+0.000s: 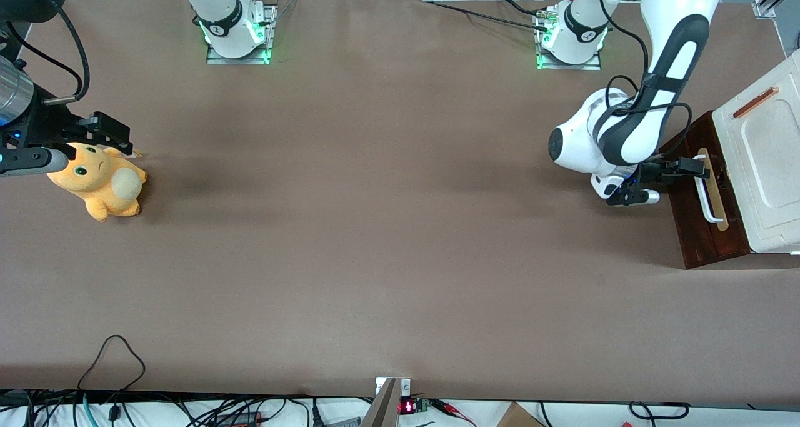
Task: Open lower drawer with left arm only
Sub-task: 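Move the open left gripper down toward the white drawer handle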
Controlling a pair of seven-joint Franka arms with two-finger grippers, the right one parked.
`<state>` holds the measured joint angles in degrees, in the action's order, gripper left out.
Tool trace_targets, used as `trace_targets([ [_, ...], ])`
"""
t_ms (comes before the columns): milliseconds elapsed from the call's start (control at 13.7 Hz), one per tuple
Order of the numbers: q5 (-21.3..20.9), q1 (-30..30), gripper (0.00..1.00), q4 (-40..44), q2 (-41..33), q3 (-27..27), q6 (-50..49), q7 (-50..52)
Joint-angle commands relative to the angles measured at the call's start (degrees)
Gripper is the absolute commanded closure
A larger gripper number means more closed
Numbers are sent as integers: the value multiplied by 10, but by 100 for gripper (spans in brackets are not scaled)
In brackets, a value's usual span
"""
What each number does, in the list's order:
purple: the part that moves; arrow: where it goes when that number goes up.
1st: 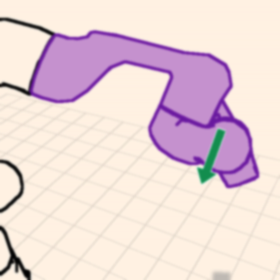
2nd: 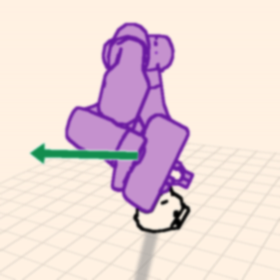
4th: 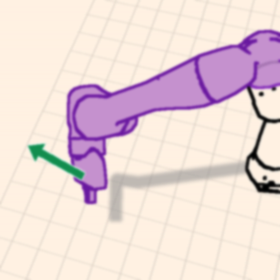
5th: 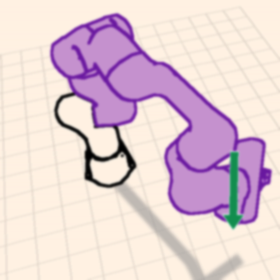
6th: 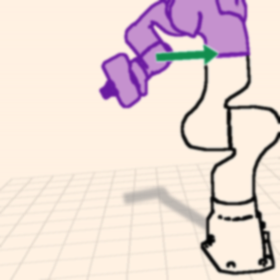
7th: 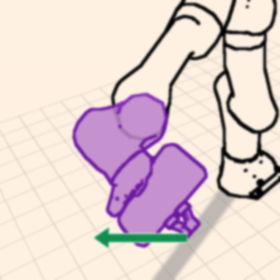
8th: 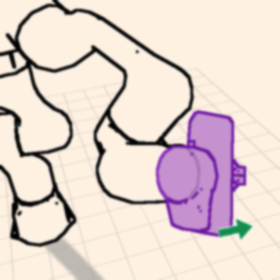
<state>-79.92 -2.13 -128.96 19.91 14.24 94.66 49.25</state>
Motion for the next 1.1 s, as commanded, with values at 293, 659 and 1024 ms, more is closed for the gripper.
trace_targets([
  [293,-88,3,0,-16,54,-24,-24,152],
  [659,-116,3,6,-16,69,-38,-37,172],
  [1024,-157,2,25,-16,74,-58,-36,179],
])
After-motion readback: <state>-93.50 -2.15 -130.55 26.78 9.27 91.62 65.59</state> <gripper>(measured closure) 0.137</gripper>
